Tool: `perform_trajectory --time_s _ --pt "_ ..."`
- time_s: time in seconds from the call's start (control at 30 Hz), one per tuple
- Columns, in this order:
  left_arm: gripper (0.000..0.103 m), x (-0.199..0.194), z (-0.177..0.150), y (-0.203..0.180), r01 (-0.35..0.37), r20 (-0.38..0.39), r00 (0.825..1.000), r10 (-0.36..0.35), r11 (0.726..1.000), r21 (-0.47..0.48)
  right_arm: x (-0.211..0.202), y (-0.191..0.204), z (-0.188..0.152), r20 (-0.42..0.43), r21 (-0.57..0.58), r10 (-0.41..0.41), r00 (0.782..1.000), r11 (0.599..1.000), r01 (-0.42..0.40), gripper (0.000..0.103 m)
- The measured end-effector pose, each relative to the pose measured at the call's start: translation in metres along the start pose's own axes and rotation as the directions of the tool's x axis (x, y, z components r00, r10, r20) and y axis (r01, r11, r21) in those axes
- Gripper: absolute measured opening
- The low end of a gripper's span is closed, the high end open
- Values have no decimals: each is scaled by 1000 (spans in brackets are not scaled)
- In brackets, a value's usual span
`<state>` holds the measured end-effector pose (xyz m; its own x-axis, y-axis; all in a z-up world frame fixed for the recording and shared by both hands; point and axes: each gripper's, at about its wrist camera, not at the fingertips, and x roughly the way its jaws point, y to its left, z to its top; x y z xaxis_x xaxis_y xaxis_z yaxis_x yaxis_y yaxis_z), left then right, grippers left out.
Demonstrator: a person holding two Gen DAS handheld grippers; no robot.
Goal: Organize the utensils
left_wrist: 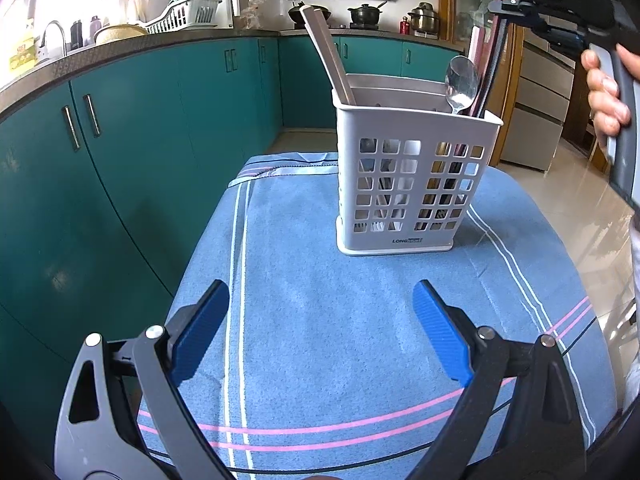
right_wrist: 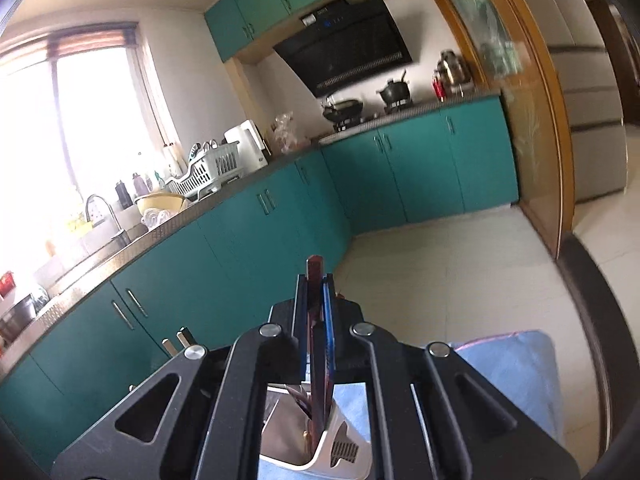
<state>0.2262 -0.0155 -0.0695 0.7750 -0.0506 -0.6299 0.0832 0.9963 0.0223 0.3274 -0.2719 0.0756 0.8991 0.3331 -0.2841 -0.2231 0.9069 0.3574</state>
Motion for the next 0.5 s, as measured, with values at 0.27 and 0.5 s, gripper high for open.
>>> perform_trajectory --time_s 0.27,0.5 --pt "92 1 1 1 6 -4 1000 -6 1000 -10 -32 2 -20 59 -75 27 998 997 -22 7" --pt "92 -2 -1 -2 14 -1 1000 -14 1000 -3 -40 15 -23 82 -95 26 996 995 -18 7"
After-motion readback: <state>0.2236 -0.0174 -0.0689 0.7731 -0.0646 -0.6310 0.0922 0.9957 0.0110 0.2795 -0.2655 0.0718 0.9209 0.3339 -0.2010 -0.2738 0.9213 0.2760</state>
